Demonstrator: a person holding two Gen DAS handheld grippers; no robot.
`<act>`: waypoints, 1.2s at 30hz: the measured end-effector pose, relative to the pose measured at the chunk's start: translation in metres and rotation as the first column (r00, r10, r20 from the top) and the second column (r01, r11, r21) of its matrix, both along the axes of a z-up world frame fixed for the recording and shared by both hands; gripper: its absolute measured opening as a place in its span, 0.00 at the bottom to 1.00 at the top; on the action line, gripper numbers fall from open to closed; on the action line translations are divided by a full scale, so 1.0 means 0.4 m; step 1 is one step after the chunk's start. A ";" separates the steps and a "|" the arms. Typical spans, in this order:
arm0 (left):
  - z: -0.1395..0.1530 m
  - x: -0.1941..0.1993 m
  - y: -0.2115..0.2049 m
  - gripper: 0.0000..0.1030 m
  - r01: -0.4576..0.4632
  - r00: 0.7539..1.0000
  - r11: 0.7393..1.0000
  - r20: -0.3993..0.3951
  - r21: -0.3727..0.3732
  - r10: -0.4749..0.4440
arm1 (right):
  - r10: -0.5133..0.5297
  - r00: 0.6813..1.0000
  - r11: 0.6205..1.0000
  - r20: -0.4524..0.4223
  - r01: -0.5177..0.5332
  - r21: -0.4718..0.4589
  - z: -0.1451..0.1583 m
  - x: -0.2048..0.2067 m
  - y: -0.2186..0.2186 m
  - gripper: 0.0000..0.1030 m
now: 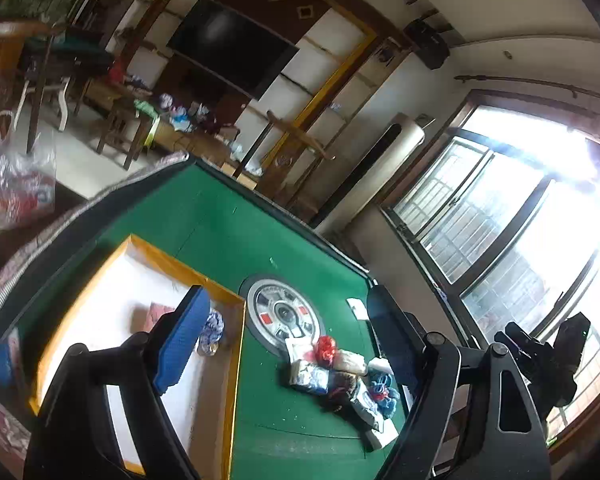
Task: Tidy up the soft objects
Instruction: 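Carry the pink pack and blue-patterned bag into the yellow tray and release, then grasp the blue Vinda pack with the left tool while the right tool grasps the knitted ball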
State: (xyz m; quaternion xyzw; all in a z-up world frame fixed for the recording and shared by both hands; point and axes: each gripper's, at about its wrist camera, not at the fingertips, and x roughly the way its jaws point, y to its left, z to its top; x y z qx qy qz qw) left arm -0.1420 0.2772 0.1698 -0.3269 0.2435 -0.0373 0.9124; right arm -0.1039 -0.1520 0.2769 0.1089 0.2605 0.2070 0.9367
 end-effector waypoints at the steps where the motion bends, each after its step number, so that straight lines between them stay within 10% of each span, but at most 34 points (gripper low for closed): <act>1: 0.036 -0.020 0.007 0.79 -0.002 1.000 1.000 0.023 0.000 0.002 | -0.032 0.999 0.999 0.013 0.032 -0.012 0.034 -0.009 -0.029 0.64; 5: 0.205 -0.113 0.035 0.79 -0.055 0.992 0.990 0.121 0.131 0.039 | -0.172 0.981 0.975 0.088 0.182 -0.124 0.195 -0.051 -0.119 0.65; 8: 0.326 -0.161 0.064 0.82 -0.197 0.974 0.922 0.175 0.333 0.145 | -0.283 0.948 0.921 0.145 0.310 -0.236 0.336 -0.066 -0.159 0.68; 11: 0.422 -0.162 0.098 0.82 -0.315 0.949 0.795 0.187 0.518 0.254 | -0.390 0.890 0.830 0.235 0.451 -0.328 0.467 -0.078 -0.180 0.77; 14: 0.484 -0.138 0.129 0.82 -0.444 0.885 0.600 0.222 0.665 0.409 | -0.494 0.774 0.615 0.396 0.633 -0.470 0.521 -0.068 -0.149 0.90; 16: 0.494 -0.121 0.140 0.82 -0.471 0.861 0.531 0.234 0.704 0.452 | -0.482 0.738 0.522 0.472 0.675 -0.521 0.484 -0.056 -0.113 0.99; 17: 0.485 -0.113 0.141 0.82 -0.477 0.855 0.521 0.237 0.708 0.461 | -0.464 0.757 0.538 0.460 0.653 -0.533 0.450 -0.047 -0.094 0.99; 19: 0.440 -0.101 0.140 0.82 -0.445 0.881 0.578 0.218 0.683 0.420 | -0.429 0.836 0.622 0.343 0.548 -0.559 0.354 -0.004 -0.073 0.99; 23: 0.279 -0.020 0.095 0.82 -0.195 0.978 0.814 0.048 0.547 0.202 | -0.302 0.950 0.798 0.073 0.294 -0.527 0.081 0.074 0.014 0.99; 25: 0.198 0.028 0.036 0.82 -0.049 0.998 0.881 -0.019 0.471 0.066 | -0.215 0.976 0.876 -0.042 0.174 -0.451 -0.064 0.095 0.054 0.99; 30: 0.008 0.147 -0.120 0.82 0.198 0.976 0.947 -0.143 0.254 -0.166 | -0.100 0.953 0.982 -0.287 0.048 -0.182 -0.375 0.129 0.024 0.98; 36: -0.194 0.199 -0.251 0.82 0.318 0.919 0.945 -0.273 0.080 -0.286 | 0.078 0.866 0.990 -0.494 -0.008 0.142 -0.613 0.212 -0.034 0.98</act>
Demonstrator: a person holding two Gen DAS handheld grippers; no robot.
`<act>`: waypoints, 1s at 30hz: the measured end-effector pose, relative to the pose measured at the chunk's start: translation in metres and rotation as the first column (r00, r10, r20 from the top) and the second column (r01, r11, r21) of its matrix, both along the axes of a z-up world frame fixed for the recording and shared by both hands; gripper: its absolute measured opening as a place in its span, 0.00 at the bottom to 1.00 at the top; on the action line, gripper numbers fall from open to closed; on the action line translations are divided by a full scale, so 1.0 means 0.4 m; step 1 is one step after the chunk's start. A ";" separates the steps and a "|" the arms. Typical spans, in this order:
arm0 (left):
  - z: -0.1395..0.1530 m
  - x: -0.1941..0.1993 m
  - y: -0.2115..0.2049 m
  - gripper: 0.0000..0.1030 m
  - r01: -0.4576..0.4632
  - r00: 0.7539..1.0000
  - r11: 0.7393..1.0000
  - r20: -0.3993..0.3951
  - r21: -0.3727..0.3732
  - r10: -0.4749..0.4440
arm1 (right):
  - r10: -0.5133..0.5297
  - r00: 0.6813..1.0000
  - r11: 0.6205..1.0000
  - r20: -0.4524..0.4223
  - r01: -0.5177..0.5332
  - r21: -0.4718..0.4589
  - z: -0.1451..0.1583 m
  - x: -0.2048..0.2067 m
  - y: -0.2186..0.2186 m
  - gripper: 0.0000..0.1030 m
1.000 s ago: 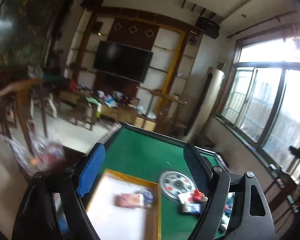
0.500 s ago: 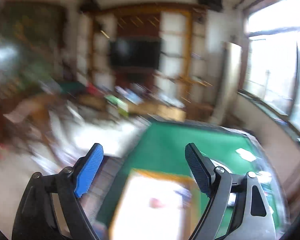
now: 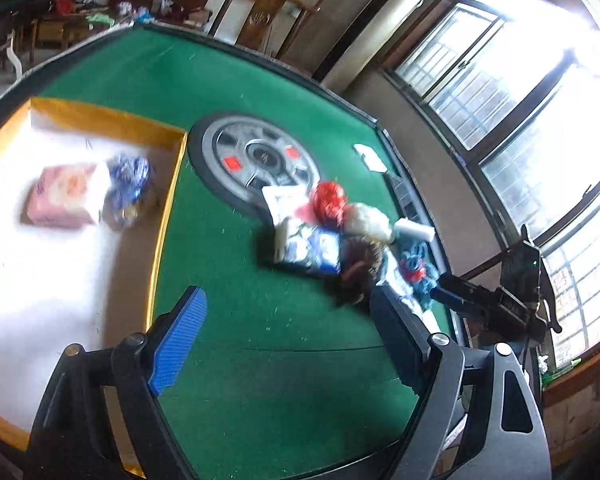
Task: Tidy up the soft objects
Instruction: 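Grasp the blue Vinda pack with the left tool while the right tool grasps the knitted ball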
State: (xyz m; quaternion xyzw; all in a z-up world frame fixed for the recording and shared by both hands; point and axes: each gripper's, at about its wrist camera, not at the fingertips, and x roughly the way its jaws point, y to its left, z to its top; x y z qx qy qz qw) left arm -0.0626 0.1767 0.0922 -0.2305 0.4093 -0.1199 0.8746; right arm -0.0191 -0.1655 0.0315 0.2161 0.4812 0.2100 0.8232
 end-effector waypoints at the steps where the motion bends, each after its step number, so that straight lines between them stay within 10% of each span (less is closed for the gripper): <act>1: -0.026 0.009 -0.010 0.82 0.004 1.000 1.000 -0.028 -0.008 -0.004 | -0.002 1.000 1.000 0.000 0.002 -0.006 -0.010 0.007 0.006 0.98; 18: -0.106 -0.021 -0.070 0.82 -0.026 0.996 0.999 -0.080 0.047 0.030 | 0.185 0.982 0.980 0.019 -0.186 0.068 0.022 0.135 0.204 0.99; 22: -0.105 -0.037 -0.064 0.82 -0.019 0.997 0.998 -0.080 0.055 0.024 | 0.390 0.921 0.836 0.009 -0.358 0.415 0.027 0.075 0.201 0.98; 30: -0.124 -0.010 -0.092 0.82 -0.002 0.995 0.998 -0.096 0.056 0.007 | 0.171 0.982 0.982 0.085 -0.177 0.065 0.052 0.018 0.148 0.98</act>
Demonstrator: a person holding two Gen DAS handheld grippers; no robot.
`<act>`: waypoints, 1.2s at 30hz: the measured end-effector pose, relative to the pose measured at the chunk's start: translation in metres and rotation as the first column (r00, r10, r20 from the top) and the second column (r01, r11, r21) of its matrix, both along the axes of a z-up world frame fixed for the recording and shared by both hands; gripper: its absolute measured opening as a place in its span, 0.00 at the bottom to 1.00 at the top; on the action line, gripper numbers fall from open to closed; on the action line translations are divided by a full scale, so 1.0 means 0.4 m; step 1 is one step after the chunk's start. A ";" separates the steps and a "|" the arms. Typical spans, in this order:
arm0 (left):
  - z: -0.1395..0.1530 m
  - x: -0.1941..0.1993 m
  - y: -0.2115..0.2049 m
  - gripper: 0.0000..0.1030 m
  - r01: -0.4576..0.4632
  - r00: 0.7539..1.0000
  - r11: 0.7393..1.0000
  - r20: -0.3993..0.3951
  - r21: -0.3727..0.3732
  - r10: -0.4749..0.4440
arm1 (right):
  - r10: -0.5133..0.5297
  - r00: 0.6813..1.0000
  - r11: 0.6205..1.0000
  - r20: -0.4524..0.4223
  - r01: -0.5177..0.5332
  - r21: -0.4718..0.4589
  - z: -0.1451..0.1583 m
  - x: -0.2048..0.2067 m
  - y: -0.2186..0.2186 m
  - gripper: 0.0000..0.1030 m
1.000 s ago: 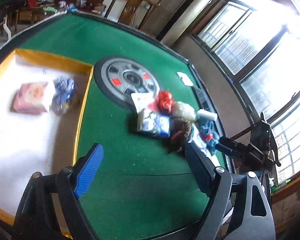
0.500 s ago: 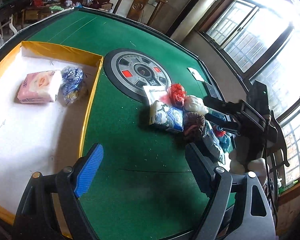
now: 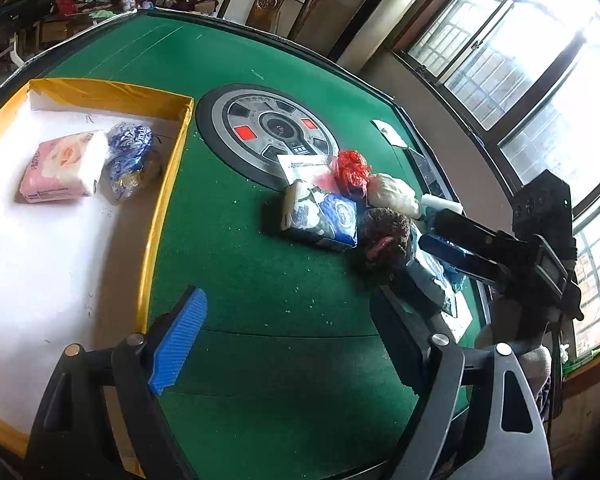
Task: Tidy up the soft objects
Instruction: 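Grasp the blue Vinda pack with the left tool while the right tool grasps the knitted ball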
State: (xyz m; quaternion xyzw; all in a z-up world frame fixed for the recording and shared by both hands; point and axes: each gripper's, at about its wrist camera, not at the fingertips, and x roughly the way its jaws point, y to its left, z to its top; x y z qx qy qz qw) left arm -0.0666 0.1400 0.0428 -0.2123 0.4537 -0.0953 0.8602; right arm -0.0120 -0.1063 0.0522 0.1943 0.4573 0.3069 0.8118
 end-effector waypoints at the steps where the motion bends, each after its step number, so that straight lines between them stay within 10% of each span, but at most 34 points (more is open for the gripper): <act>1: -0.002 0.001 -0.006 0.82 0.005 1.000 1.000 -0.001 0.001 -0.005 | -0.013 1.000 0.998 0.022 0.015 -0.067 0.002 0.003 0.012 0.98; 8: 0.019 0.007 -0.022 0.82 0.001 1.000 0.997 0.016 0.076 -0.002 | -0.051 0.991 0.919 0.122 0.094 -0.383 -0.021 0.029 0.088 0.80; 12: 0.036 0.027 -0.020 0.82 -0.021 0.999 0.991 0.030 0.130 0.017 | -0.073 0.973 0.859 0.219 0.173 -0.482 -0.022 0.000 0.088 0.42; 14: 0.035 0.043 -0.024 0.82 -0.023 0.999 0.990 0.031 0.142 0.019 | -0.114 0.968 0.873 0.225 0.206 -0.443 -0.020 0.002 0.049 0.28; 22: -0.030 0.185 -0.080 0.81 -0.031 0.997 0.996 -0.069 0.086 0.037 | -0.186 0.978 0.974 0.089 0.196 -0.113 -0.055 0.022 -0.091 0.27; 29: -0.034 0.362 -0.145 0.81 0.035 0.999 0.998 0.015 0.057 -0.035 | -0.185 0.980 0.978 0.072 0.191 -0.082 -0.059 0.024 -0.095 0.27; 36: -0.110 0.422 -0.206 0.81 0.277 0.955 0.956 -0.135 0.092 -0.264 | -0.180 0.981 0.979 0.067 0.185 -0.080 -0.074 0.035 -0.080 0.27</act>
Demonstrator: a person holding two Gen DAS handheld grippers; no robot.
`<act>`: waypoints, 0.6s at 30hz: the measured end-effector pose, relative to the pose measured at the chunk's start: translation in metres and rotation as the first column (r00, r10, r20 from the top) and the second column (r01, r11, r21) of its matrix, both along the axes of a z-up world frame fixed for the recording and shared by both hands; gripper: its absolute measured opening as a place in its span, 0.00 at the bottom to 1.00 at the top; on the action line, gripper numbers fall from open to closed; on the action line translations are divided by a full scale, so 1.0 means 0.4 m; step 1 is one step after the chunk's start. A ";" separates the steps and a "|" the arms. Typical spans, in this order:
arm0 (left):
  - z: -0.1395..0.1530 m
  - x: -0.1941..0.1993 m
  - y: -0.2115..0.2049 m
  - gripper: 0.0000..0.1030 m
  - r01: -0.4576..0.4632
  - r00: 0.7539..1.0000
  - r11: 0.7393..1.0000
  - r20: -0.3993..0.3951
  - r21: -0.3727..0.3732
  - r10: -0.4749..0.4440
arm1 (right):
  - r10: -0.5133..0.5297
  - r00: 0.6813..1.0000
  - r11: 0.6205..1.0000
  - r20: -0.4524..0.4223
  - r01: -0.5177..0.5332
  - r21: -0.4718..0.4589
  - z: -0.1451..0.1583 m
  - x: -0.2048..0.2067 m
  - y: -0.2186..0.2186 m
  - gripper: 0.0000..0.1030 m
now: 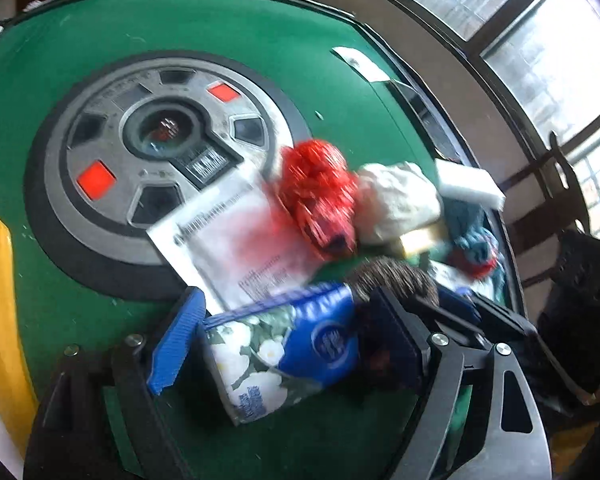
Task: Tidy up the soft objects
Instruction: 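Grasp the blue Vinda pack with the left tool while the right tool grasps the knitted ball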
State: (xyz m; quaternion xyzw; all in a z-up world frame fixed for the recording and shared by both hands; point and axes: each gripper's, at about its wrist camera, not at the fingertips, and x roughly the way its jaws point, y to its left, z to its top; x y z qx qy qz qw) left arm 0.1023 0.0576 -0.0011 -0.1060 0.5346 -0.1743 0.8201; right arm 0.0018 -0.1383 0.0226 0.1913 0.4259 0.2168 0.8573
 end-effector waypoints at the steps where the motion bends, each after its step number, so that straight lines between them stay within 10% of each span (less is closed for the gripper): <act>1: 0.003 -0.012 -0.007 0.81 0.041 0.999 0.999 -0.009 0.002 -0.041 | -0.003 1.000 1.000 0.001 0.003 -0.004 0.002 -0.001 -0.002 0.27; 10: 0.023 -0.206 -0.010 0.81 0.306 0.949 0.952 -0.075 -0.009 -0.305 | 0.005 1.000 1.000 -0.011 -0.004 0.015 -0.005 0.008 -0.002 0.29; 18: 0.044 -0.247 -0.084 0.81 0.268 0.949 0.921 0.087 0.284 -0.303 | 0.019 0.999 0.999 -0.028 -0.018 0.040 -0.018 0.013 0.000 0.31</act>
